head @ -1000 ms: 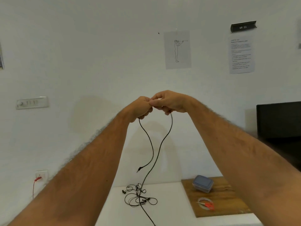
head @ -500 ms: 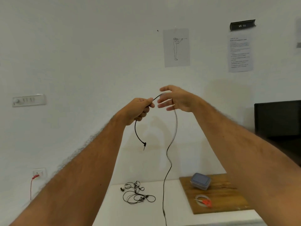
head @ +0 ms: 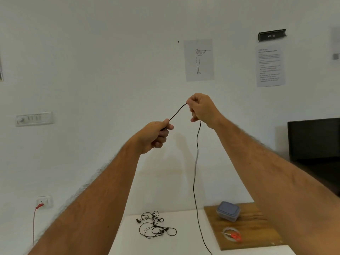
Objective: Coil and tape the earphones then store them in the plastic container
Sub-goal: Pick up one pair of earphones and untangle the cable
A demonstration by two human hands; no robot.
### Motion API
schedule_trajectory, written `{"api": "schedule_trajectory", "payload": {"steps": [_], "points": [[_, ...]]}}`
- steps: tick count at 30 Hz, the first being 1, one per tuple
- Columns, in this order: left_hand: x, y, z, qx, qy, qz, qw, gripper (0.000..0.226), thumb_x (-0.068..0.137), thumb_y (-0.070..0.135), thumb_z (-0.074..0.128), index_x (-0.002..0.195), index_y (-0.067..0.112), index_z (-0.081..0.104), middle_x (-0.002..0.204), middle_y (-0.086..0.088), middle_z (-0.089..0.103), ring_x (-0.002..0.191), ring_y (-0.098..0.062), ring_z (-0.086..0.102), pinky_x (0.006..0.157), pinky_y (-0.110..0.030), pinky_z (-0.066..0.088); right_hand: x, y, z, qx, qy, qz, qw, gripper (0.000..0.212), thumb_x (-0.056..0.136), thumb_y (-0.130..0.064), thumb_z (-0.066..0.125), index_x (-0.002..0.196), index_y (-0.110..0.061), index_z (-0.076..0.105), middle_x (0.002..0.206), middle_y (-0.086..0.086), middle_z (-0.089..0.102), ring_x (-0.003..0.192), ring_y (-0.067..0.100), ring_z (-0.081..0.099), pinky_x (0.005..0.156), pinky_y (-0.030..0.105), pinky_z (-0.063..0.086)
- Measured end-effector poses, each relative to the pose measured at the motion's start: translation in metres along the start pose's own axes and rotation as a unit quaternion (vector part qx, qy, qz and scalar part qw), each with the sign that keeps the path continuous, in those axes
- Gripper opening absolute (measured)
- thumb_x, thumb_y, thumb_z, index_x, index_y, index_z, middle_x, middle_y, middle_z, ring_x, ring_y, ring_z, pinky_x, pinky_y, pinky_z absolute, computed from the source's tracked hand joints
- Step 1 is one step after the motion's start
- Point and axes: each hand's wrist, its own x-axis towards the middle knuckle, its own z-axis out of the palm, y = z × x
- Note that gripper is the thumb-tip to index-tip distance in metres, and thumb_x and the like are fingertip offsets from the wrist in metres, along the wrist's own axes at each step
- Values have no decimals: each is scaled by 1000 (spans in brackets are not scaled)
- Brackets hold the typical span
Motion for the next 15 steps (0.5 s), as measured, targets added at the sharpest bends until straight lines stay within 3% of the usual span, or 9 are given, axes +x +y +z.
{"api": "schedule_trajectory", "payload": {"steps": [3, 5, 7, 10, 15], "points": [[-2, 0, 3, -17, -9, 4, 1000, 34, 105, 40, 34, 83, 19, 50, 59, 8, 22, 47, -7, 16, 40, -18, 16, -1, -1, -2, 37, -65, 46, 996, 6, 95, -14, 53, 98, -12, 58, 71, 3, 53, 43, 8, 37, 45, 27, 40], [-4, 2, 6, -46, -21, 8, 999, 36, 105, 41, 33, 81, 19, 48, 57, 9, 22, 46, -7, 15, 41, -19, 13, -2, -1, -2, 7, -116, 34, 993, 15, 93, -16, 61, 107, -10, 61, 63, -2, 50, 47, 9, 36, 44, 24, 34], [-6, 5, 11, -64, -41, 7, 997, 40, 104, 45, 31, 80, 19, 50, 55, 9, 22, 46, -7, 16, 42, -19, 15, -3, -2, 0, 2, -138, 1, 990, 18, 93, -15, 64, 102, 0, 65, 58, -3, 45, 49, 11, 33, 46, 24, 31], [-10, 7, 17, -92, -69, 11, 993, 48, 102, 52, 30, 79, 17, 54, 54, 8, 22, 47, -9, 18, 44, -21, 26, -4, -5, 0, 57, -156, -14, 986, 22, 92, -16, 66, 97, 6, 67, 61, -1, 48, 52, 11, 35, 48, 23, 32], [-11, 7, 19, -134, -69, 8, 989, 57, 97, 63, 25, 82, 17, 56, 54, 7, 24, 47, -11, 20, 59, -29, 39, -5, -9, -3, 93, -204, -4, 974, 17, 93, -13, 64, 96, 2, 71, 61, -3, 54, 60, 12, 41, 56, 24, 37]]}}
